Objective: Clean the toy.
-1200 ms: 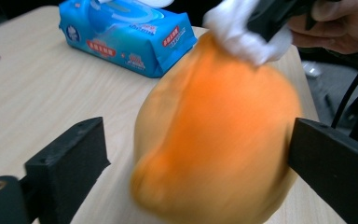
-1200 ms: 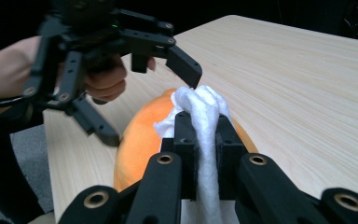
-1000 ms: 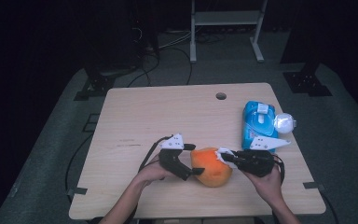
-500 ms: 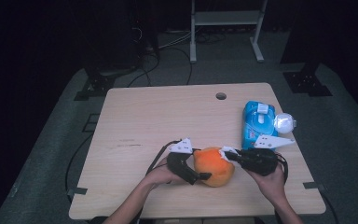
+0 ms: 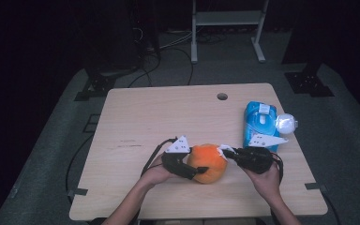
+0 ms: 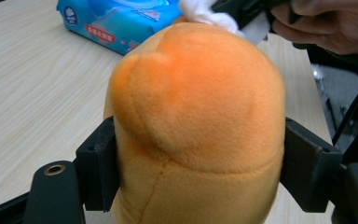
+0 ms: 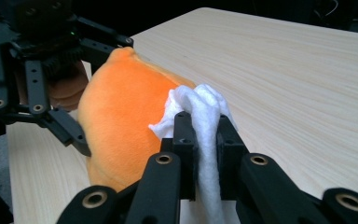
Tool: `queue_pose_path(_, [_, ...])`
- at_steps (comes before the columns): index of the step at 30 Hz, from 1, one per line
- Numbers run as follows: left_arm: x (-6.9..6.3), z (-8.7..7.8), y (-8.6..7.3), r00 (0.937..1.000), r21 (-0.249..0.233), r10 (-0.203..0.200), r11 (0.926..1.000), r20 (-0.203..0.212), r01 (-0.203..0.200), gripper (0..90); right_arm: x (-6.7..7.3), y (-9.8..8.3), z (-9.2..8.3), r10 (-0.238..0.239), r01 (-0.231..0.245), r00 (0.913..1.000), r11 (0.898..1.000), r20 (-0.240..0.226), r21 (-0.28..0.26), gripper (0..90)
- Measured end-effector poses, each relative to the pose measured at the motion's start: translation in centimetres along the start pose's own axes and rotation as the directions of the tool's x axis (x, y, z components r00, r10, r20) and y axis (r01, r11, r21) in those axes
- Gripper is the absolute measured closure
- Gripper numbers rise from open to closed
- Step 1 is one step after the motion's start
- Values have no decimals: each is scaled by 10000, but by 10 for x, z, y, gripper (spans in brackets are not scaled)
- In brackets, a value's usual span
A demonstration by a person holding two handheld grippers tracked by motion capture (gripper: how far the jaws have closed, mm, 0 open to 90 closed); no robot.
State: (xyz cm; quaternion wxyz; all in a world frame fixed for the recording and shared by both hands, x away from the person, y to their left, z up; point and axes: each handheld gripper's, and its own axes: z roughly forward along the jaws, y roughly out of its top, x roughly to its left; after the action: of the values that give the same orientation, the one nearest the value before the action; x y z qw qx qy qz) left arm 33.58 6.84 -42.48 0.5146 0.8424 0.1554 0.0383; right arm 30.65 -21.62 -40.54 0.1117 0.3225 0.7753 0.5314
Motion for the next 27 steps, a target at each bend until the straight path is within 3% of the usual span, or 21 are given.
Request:
queue_pose_path(1, [0, 0, 0, 10000, 0, 0, 10000, 0, 0, 252, 0, 0, 0, 0, 0, 10000, 10000, 0, 0, 814])
queue_pose_path(2, [3, 1, -1, 9993, -165, -368, 9992, -21, 368, 252, 4, 3, -2, -183, 182, 9998, 9998, -126, -83, 814])
queue_pose_path(3, [3, 1, -1, 9993, -165, -368, 9992, -21, 368, 251, 4, 3, -2, -183, 182, 9998, 9998, -126, -83, 814])
queue_pose_path(4, [4, 2, -2, 9983, -207, -582, 9981, -57, 581, 251, 12, 5, 1, -466, 463, 9979, 9989, -454, -67, 813])
queue_pose_path(5, [4, 2, -2, 9983, -207, -582, 9981, -57, 581, 250, 12, 5, 1, -466, 463, 9979, 9989, -454, -67, 813])
queue_pose_path(7, [2, 4, -1, 9979, -215, -608, 9979, -209, 603, 246, 27, 8, 8, -989, 989, 9931, 9951, -637, -41, 812])
queue_pose_path(9, [0, 5, -1, 9976, -259, -656, 9976, -239, 649, 234, 29, 9, 9, -1051, 1046, 9915, 9945, -766, -100, 812])
queue_pose_path(10, [-4, 9, -1, 9978, -270, -619, 9978, -227, 613, 231, 34, 11, 12, -1168, 1154, 9865, 9931, -1150, -190, 813])
queue_pose_path(11, [-4, 9, -1, 9978, -270, -619, 9978, -227, 613, 228, 34, 11, 12, -1168, 1154, 9865, 9931, -1150, -190, 813])
queue_pose_path(12, [-7, 10, 0, 9989, -157, -323, 9994, -336, 318, 228, 41, 12, 15, -1538, 1541, 9834, 9880, -965, -41, 812])
queue_pose_path(13, [-8, 10, -1, 9988, -143, -353, 9993, -341, 348, 230, 41, 13, 16, -1630, 1636, 9832, 9865, -825, 15, 813])
queue_pose_path(17, [-8, 8, -3, 9990, -137, -383, 9992, -219, 380, 241, 33, 13, 12, -1374, 1372, 9896, 9905, -426, -78, 813])
queue_pose_path(19, [-8, 7, -4, 9993, -77, -298, 9995, -206, 296, 240, 18, 9, 9, -938, 939, 9956, 9956, 28, -66, 813])
queue_pose_path(22, [-6, 6, -5, 9991, -132, -387, 9992, -144, 385, 237, 7, 3, 6, -522, 522, 9985, 9986, 144, 2, 814])
queue_pose_path(27, [-4, 5, -6, 9982, -216, -543, 9983, -244, 538, 239, 13, -2, 2, -598, 598, 9982, 9982, 13, 22, 817])
